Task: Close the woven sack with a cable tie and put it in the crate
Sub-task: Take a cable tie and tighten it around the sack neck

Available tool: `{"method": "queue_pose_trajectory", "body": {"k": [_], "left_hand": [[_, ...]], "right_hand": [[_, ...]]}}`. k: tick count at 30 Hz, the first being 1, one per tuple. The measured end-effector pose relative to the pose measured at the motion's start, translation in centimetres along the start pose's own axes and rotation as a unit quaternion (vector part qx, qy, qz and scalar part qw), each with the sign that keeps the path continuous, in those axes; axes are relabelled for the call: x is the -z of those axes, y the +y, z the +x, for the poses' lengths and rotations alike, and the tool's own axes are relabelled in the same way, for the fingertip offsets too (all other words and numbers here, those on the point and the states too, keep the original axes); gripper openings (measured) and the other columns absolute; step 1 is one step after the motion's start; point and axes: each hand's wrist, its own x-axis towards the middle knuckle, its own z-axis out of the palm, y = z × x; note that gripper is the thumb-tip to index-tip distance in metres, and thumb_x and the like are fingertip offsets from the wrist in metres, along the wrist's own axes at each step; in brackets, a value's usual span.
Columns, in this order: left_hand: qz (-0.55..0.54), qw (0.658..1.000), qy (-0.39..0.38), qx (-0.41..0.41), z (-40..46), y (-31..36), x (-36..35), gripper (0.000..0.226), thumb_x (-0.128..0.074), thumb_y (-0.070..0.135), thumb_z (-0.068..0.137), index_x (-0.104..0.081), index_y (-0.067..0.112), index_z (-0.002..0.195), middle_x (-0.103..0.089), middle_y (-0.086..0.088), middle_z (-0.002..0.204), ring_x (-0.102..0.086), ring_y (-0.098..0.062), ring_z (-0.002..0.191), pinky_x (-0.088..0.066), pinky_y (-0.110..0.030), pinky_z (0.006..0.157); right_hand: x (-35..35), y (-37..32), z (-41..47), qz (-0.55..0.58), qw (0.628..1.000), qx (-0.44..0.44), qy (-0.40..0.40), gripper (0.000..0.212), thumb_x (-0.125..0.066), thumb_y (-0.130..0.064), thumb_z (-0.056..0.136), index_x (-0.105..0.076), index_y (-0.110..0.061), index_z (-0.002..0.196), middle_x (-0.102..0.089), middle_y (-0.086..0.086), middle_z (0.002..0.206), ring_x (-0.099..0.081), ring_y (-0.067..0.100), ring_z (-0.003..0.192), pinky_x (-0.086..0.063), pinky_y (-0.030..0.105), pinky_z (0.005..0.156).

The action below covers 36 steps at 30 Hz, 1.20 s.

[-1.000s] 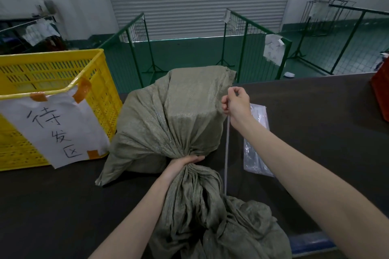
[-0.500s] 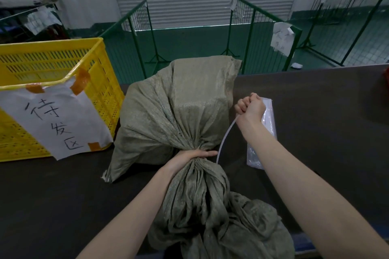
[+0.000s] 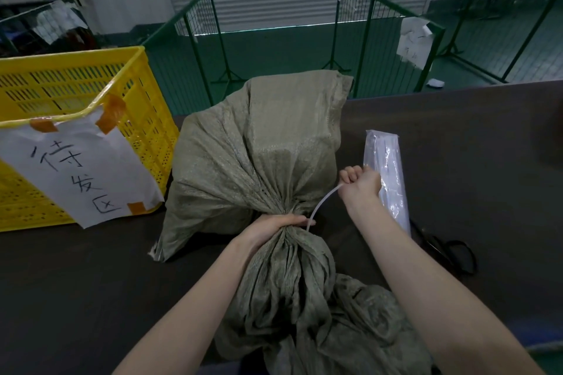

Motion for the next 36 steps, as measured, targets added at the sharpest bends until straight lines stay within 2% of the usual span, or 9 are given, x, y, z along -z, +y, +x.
{"method": "queue_pose_trajectory", "body": {"k": [6,10,16,20,23,26,31,34,36], "left_hand": [[0.039,0.999,0.019,-0.03,-0.3,-0.1,0.1,0.011,-0.068,0.018,0.084,-0.071,0.012,0.074,-0.068,0.003,0.078,-0.063,-0.007,0.078,-0.049,-0.011,0.071],[0.029,0.997,0.025,-0.06,-0.1,-0.5,0.2,0.014,-0.068,0.013,0.084,-0.068,0.011,0.069,-0.066,0.001,0.072,-0.062,-0.008,0.072,-0.048,-0.017,0.076],[0.018,0.992,0.093,-0.08,0.0,-0.7,-0.5,0.004,-0.073,0.007,0.079,-0.07,0.006,0.076,-0.07,0.0,0.07,-0.066,-0.009,0.069,-0.049,-0.013,0.064],[0.031,0.988,0.138,-0.065,-0.1,-0.6,-0.9,0.015,-0.076,0.01,0.077,-0.072,0.005,0.091,-0.071,0.0,0.079,-0.066,-0.007,0.073,-0.049,-0.011,0.057],[0.041,0.986,0.146,-0.063,-0.1,-0.6,-0.7,0.02,-0.078,0.012,0.074,-0.073,0.006,0.093,-0.073,-0.005,0.089,-0.067,-0.009,0.076,-0.048,-0.015,0.063],[0.041,0.987,0.145,-0.064,-0.6,-0.4,-0.9,0.009,-0.076,0.009,0.076,-0.073,0.008,0.084,-0.074,0.004,0.072,-0.067,-0.002,0.064,-0.048,-0.01,0.056],[0.026,0.99,0.124,-0.06,-0.7,-0.5,-0.7,0.006,-0.072,0.008,0.079,-0.074,0.007,0.085,-0.075,0.003,0.076,-0.068,-0.007,0.076,-0.052,-0.014,0.067],[0.005,0.992,0.118,-0.037,-0.9,-0.6,-0.3,0.005,-0.071,0.011,0.082,-0.074,0.007,0.083,-0.075,0.003,0.075,-0.069,-0.005,0.072,-0.051,-0.013,0.06],[-0.001,0.993,0.111,-0.032,-1.0,-0.7,-0.3,0.007,-0.07,0.014,0.083,-0.072,0.008,0.081,-0.073,0.003,0.073,-0.068,-0.005,0.067,-0.05,-0.013,0.057]], "right_hand": [[1.0,0.4,0.5,-0.064,0.998,0.024,-0.018,0.024,-0.027,-0.011,0.098,-0.036,-0.017,0.077,-0.027,-0.004,0.043,-0.027,0.01,0.033,-0.025,0.016,0.036],[1.6,0.1,-0.9,-0.205,0.976,0.009,-0.074,0.021,-0.044,-0.034,0.099,-0.047,-0.013,0.095,-0.052,0.004,0.073,-0.053,0.016,0.066,-0.044,0.027,0.07],[3.9,-0.7,-3.6,-0.537,0.826,0.001,-0.175,0.005,-0.066,-0.01,0.084,-0.063,-0.012,0.089,-0.062,-0.001,0.072,-0.052,0.01,0.065,-0.037,0.024,0.057],[4.6,-0.2,-4.6,-0.624,0.755,0.02,-0.2,0.007,-0.067,-0.014,0.084,-0.062,-0.014,0.079,-0.062,-0.003,0.069,-0.052,0.008,0.058,-0.036,0.019,0.048],[4.6,0.5,-4.8,-0.627,0.75,0.041,-0.207,0.015,-0.065,-0.014,0.085,-0.061,-0.017,0.071,-0.064,-0.004,0.068,-0.052,0.007,0.056,-0.034,0.018,0.048],[4.5,0.6,-5.2,-0.618,0.756,0.039,-0.212,0.017,-0.067,-0.013,0.082,-0.062,-0.017,0.067,-0.064,-0.002,0.067,-0.052,0.008,0.057,-0.034,0.02,0.049],[4.3,0.3,-5.5,-0.529,0.818,-0.016,-0.226,0.021,-0.05,-0.006,0.092,-0.052,-0.015,0.074,-0.071,0.0,0.061,-0.062,0.01,0.058,-0.04,0.026,0.058],[4.2,-1.4,-6.0,-0.44,0.852,-0.073,-0.274,0.019,-0.045,-0.008,0.096,-0.049,-0.014,0.079,-0.062,0.004,0.055,-0.059,0.018,0.056,-0.047,0.032,0.064],[4.4,-3.0,-6.2,-0.418,0.844,-0.095,-0.323,0.014,-0.047,-0.011,0.096,-0.052,-0.014,0.083,-0.05,0.004,0.056,-0.046,0.016,0.049,-0.045,0.028,0.053]]}}
